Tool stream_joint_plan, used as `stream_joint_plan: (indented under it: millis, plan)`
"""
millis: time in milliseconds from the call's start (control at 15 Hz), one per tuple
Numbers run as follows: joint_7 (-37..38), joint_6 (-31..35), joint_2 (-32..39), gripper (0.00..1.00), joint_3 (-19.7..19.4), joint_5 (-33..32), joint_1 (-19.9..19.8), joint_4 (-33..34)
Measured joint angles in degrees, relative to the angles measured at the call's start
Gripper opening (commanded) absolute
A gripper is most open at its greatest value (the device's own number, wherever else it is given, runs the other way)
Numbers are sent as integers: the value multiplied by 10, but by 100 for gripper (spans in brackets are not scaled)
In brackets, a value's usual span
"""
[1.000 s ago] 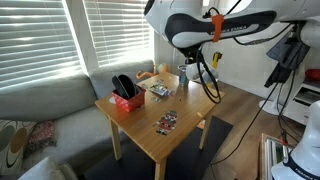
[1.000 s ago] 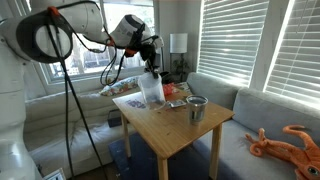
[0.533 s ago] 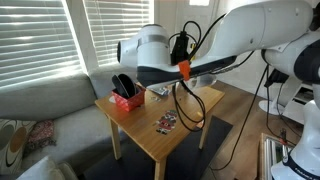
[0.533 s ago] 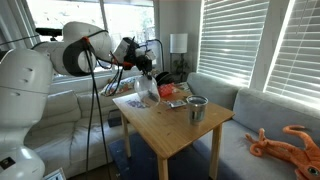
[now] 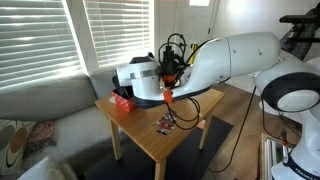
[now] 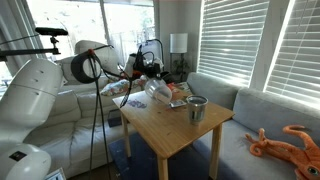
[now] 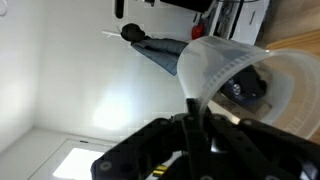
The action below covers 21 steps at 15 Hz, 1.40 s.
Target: Pick up the clear cup and pour all its contents onto the table, put the clear cup back on the table
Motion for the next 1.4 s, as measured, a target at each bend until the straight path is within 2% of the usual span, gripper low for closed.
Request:
stream_joint_plan:
  millis: [67, 200, 400, 800, 1000, 1200, 1400]
  plan:
    - [-17, 3, 11, 1, -16, -9, 8, 10]
    - [-52, 2, 28, 1, -10, -53, 8, 33]
    - [-96, 3, 43, 1, 14, -118, 1, 58]
    - [-185, 4, 53, 1, 50, -194, -13, 64]
    - [-178, -1, 40, 1, 60, -176, -23, 81]
    - [-149, -1, -4, 1, 23, -111, -13, 95]
    - [-102, -1, -65, 1, 4, -64, 1, 95]
